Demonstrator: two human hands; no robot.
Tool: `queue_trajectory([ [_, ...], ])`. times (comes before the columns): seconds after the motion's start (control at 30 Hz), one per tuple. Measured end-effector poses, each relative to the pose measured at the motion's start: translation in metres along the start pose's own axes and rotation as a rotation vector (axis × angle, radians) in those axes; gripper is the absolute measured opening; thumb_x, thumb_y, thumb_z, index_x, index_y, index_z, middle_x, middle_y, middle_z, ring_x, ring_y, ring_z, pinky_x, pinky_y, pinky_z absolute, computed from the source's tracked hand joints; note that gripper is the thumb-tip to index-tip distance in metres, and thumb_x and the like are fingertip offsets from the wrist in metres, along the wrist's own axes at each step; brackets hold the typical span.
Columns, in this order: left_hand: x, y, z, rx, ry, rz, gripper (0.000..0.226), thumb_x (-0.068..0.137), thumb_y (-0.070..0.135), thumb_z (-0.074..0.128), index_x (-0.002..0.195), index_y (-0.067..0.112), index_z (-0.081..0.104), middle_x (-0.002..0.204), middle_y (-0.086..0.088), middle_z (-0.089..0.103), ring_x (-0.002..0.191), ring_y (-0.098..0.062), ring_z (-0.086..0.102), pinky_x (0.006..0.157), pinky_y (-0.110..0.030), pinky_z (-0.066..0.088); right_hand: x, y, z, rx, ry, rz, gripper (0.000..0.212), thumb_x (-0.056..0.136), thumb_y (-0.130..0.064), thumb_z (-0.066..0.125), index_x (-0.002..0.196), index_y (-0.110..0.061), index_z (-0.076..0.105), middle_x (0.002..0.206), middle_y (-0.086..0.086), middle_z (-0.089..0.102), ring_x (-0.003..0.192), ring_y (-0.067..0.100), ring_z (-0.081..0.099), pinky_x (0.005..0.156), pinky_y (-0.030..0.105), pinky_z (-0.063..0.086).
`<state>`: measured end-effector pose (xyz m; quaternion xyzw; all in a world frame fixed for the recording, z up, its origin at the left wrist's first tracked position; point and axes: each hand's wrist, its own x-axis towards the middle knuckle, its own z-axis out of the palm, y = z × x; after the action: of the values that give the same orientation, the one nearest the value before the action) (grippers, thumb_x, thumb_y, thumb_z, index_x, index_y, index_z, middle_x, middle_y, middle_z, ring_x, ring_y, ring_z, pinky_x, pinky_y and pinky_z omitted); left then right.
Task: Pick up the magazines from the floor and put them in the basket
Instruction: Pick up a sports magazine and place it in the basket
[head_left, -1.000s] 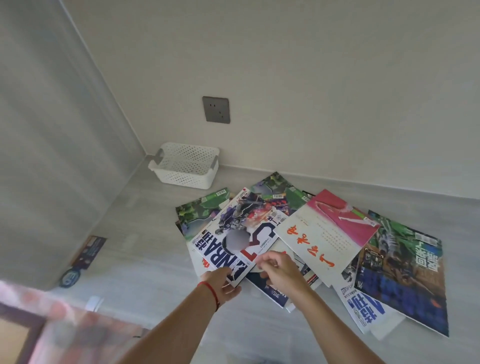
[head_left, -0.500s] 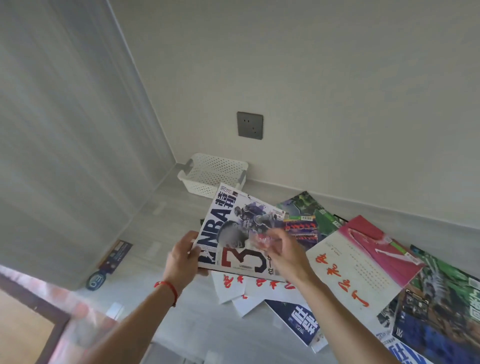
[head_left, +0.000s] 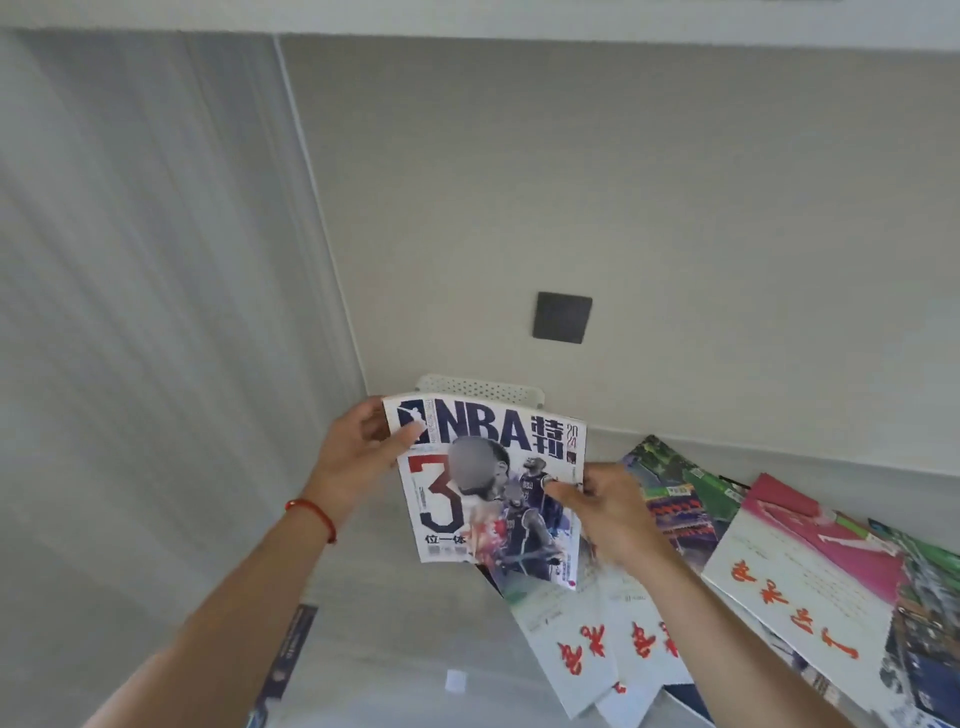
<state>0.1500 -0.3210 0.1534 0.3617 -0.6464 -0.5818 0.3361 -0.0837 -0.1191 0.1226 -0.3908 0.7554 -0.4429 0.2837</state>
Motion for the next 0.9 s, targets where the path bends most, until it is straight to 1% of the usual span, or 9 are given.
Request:
queue_trajectory([
  [0.13,0.017,-0.024,-0.010,0.115,-0.172,-0.088,0.009,0.092,0.025,0.074,0.100,0.028,0.076,0.093,-0.004,0.079,0.077,-0.009,0.069,0.059,-0.020,0.055,0.028,-0.038,0.001,0.126,0.120,0.003,0.005,0.086,-0.027,0.076,0.091,-0.028,0.078,0.089,-0.021,0.077,0.079,0.004,0.076,0.058,0.008,0.053],
  [0.23,0.058,-0.016,-0.009,0.202,-0.081,0.013,0.017,0.096,0.021,0.068,0.090,0.034,0.077,0.086,0.000,0.079,0.074,-0.010,0.068,0.064,-0.028,0.061,0.065,-0.063,-0.002,0.096,0.209,-0.031,0.005,0.088,-0.023,0.077,0.093,-0.025,0.079,0.080,-0.024,0.076,0.073,0.004,0.074,0.059,0.012,0.055],
  [0.3,0.092,-0.003,-0.006,0.247,-0.010,0.038,0.010,0.095,0.023,0.067,0.095,0.025,0.077,0.091,-0.005,0.079,0.082,-0.022,0.072,0.078,-0.041,0.064,0.097,-0.075,-0.001,-0.009,0.263,-0.031,0.005,0.090,-0.024,0.075,0.094,-0.024,0.078,0.073,-0.027,0.071,0.061,-0.007,0.067,0.060,0.009,0.054],
  [0.37,0.125,0.005,-0.002,0.325,0.020,0.029,0.016,0.094,0.025,0.064,0.102,0.018,0.076,0.095,-0.005,0.080,0.091,-0.027,0.075,0.087,-0.047,0.061,0.130,-0.080,0.001,-0.096,0.316,-0.010,0.009,0.092,-0.024,0.072,0.100,-0.022,0.076,0.080,-0.017,0.070,0.057,-0.012,0.061,0.048,0.003,0.043],
  [0.43,0.152,0.006,0.002,0.386,0.011,-0.002,0.021,0.096,0.024,0.059,0.108,0.016,0.074,0.102,-0.006,0.079,0.097,-0.030,0.073,0.092,-0.045,0.059,0.160,-0.080,0.006,-0.153,0.343,0.023,0.016,0.095,-0.025,0.069,0.105,-0.016,0.076,0.090,-0.002,0.074,0.066,0.005,0.066,0.047,0.008,0.040],
  [0.53,0.177,-0.007,0.006,0.483,0.014,-0.045,0.023,0.098,0.023,0.055,0.110,0.015,0.073,0.108,-0.007,0.077,0.102,-0.029,0.071,0.095,-0.038,0.056,0.190,-0.071,0.016,-0.192,0.355,0.038,0.019,0.095,-0.027,0.068,0.106,-0.014,0.076,0.095,0.004,0.076,0.077,0.022,0.070,0.058,0.018,0.045],
  [0.7,0.203,-0.032,0.014,0.518,0.050,-0.128,0.019,0.093,0.021,0.065,0.105,0.013,0.078,0.105,-0.010,0.078,0.101,-0.029,0.072,0.093,-0.038,0.058,0.217,-0.041,0.026,-0.180,0.372,0.129,0.021,0.092,-0.028,0.071,0.100,-0.010,0.078,0.087,0.007,0.077,0.075,0.023,0.069,0.071,0.033,0.055],
  [0.83,0.222,-0.049,0.021,0.438,0.119,-0.200,0.019,0.093,0.019,0.064,0.104,0.015,0.080,0.105,-0.010,0.079,0.101,-0.028,0.073,0.092,-0.032,0.058,0.231,-0.029,0.031,-0.161,0.355,0.169,0.015,0.088,-0.026,0.074,0.095,-0.015,0.081,0.075,-0.003,0.071,0.065,0.006,0.064,0.059,0.022,0.047],
  [0.9,0.230,-0.056,0.023,0.391,0.136,-0.249,0.020,0.092,0.021,0.064,0.105,0.018,0.080,0.106,-0.008,0.079,0.097,-0.025,0.072,0.088,-0.025,0.055,0.237,-0.021,0.035,-0.154,0.362,0.192,0.012,0.088,-0.022,0.072,0.093,-0.015,0.080,0.078,-0.001,0.073,0.065,0.009,0.063,0.059,0.022,0.045],
])
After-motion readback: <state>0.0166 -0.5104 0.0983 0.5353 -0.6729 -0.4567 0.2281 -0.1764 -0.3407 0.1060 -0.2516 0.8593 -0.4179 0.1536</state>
